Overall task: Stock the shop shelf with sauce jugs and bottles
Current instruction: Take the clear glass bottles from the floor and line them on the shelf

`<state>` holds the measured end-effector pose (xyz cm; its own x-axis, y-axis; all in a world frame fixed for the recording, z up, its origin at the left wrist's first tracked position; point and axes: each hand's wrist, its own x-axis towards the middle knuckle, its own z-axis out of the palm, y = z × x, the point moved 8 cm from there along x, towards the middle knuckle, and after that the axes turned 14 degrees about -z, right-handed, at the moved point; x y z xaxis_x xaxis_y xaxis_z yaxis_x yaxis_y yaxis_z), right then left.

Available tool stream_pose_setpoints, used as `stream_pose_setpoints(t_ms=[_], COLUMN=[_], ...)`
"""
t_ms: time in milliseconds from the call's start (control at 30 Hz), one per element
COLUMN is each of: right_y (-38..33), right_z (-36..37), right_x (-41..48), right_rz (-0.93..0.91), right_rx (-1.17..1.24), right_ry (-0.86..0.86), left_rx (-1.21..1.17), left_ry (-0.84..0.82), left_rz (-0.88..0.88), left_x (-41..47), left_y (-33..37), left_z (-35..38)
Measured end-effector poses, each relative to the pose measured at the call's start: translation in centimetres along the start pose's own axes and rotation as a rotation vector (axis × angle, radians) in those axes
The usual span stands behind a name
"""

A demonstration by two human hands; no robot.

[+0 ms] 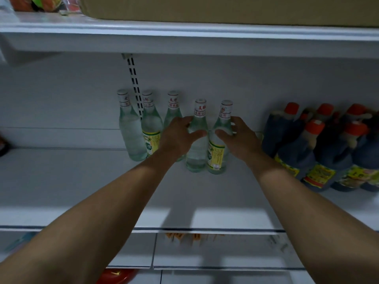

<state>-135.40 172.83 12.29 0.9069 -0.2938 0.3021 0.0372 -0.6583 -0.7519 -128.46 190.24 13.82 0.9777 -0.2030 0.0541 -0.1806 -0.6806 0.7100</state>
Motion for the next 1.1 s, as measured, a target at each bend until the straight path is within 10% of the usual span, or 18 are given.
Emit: stream_pose_setpoints(t_ms=[333,1100], right_y=[1.1,0.5], right_z=[1.0,0.8], right_x=[2.7,4.8], right_rz=[0.004,0.017], right_rx=[0.033,-0.128], right_ry=[0.041,-0.081], left_rx=[0.387,0.202], left_ry=[0.193,0.115], left_rz=[0.053,-0.007], left_x=[1.4,1.9], left_y=[2.2,1.5], left_z=[-0.8,0.2])
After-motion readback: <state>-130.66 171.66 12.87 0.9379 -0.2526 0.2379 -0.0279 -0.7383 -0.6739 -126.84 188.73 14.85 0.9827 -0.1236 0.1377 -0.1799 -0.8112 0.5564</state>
